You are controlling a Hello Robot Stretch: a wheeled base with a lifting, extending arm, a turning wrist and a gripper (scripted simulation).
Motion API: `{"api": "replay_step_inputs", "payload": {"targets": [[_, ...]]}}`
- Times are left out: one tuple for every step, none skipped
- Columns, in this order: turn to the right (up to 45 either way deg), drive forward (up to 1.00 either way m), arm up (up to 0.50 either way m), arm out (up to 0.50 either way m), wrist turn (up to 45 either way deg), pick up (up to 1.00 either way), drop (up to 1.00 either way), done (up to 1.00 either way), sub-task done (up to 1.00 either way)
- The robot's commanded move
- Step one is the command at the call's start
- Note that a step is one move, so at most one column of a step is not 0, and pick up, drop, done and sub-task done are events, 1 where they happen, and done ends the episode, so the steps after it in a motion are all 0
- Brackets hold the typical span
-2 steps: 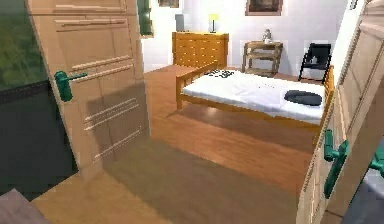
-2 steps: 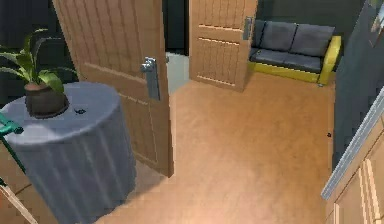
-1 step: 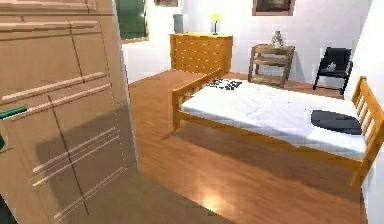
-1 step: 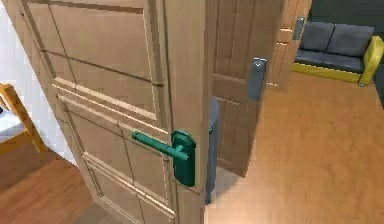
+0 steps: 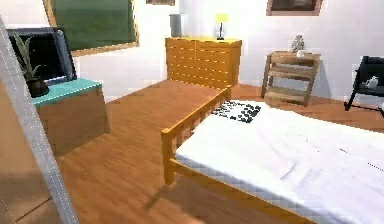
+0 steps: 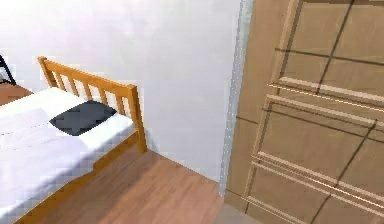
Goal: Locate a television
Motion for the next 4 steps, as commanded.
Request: {"api": "replay_step_inputs", "payload": {"targets": [[0.0, 0.40, 0.00, 0.00, 0.0, 0.00, 0.00, 0.00, 0.00], [-36.0, 0.00, 0.00, 0.00, 0.0, 0.00, 0.00, 0.00, 0.00], [0.0, 0.95, 0.00, 0.00, 0.0, 0.00, 0.00, 0.00, 0.00], [-18.0, 0.00, 0.00, 0.00, 0.0, 0.00, 0.00, 0.00, 0.00]]}}
